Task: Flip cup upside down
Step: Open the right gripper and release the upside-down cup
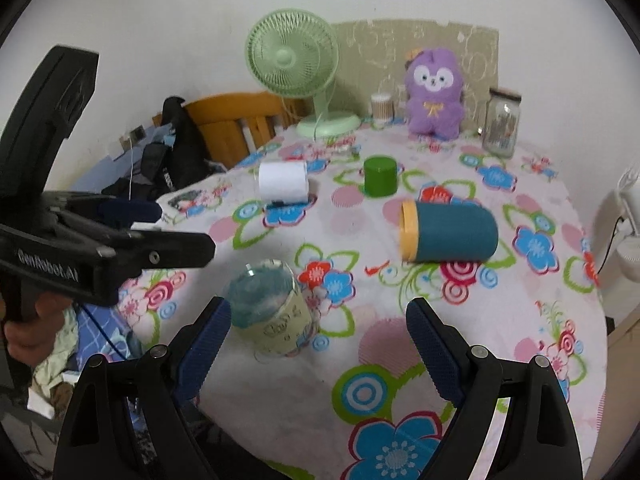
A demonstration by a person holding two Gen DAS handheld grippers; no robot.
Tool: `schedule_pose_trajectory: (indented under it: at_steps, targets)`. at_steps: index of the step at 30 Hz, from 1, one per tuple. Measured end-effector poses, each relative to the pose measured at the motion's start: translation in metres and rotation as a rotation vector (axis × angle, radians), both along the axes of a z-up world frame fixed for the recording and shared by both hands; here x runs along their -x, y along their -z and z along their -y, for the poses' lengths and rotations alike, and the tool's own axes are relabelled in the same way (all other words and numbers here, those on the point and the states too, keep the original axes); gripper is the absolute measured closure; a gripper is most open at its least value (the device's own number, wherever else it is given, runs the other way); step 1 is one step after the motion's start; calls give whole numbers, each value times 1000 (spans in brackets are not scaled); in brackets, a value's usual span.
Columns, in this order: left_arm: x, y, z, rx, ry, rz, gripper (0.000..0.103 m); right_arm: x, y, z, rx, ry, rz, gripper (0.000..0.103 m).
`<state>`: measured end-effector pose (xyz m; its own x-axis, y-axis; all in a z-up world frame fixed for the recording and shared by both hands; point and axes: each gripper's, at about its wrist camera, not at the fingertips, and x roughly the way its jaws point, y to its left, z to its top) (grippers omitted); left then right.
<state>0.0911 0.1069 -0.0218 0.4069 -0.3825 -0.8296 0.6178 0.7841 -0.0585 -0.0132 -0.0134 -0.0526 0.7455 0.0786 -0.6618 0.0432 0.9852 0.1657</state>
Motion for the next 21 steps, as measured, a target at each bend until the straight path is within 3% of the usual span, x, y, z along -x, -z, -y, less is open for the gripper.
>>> schedule_pose_trajectory:
  at_steps: [10,21]
  targets:
    - [13,-22,-28,125,-69,164,0,7,-32,-17,94,68,103,12]
    - [22,-19,-55,206,-142,222,0,14,-53,-34,129,119,173,12]
